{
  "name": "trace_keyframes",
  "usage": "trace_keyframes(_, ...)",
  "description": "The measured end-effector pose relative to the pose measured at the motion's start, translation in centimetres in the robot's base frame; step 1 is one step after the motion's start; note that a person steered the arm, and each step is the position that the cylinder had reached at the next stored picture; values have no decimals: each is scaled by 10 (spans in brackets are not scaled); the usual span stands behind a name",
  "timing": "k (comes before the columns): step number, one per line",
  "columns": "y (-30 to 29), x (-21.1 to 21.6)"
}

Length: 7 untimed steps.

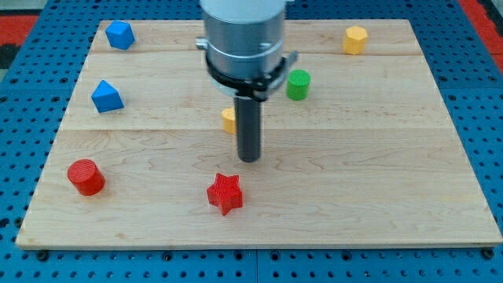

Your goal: Move the red star to the bottom right

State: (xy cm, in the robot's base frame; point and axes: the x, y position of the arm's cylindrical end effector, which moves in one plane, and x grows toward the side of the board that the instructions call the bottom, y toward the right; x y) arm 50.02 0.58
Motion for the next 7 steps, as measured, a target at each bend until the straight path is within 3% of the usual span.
trace_keyframes(1,33,23)
trace_keyframes(3,11,-14)
trace_keyframes(5,-125,9)
trace_keyframes(6,-87,54)
trace_keyframes(7,7,71)
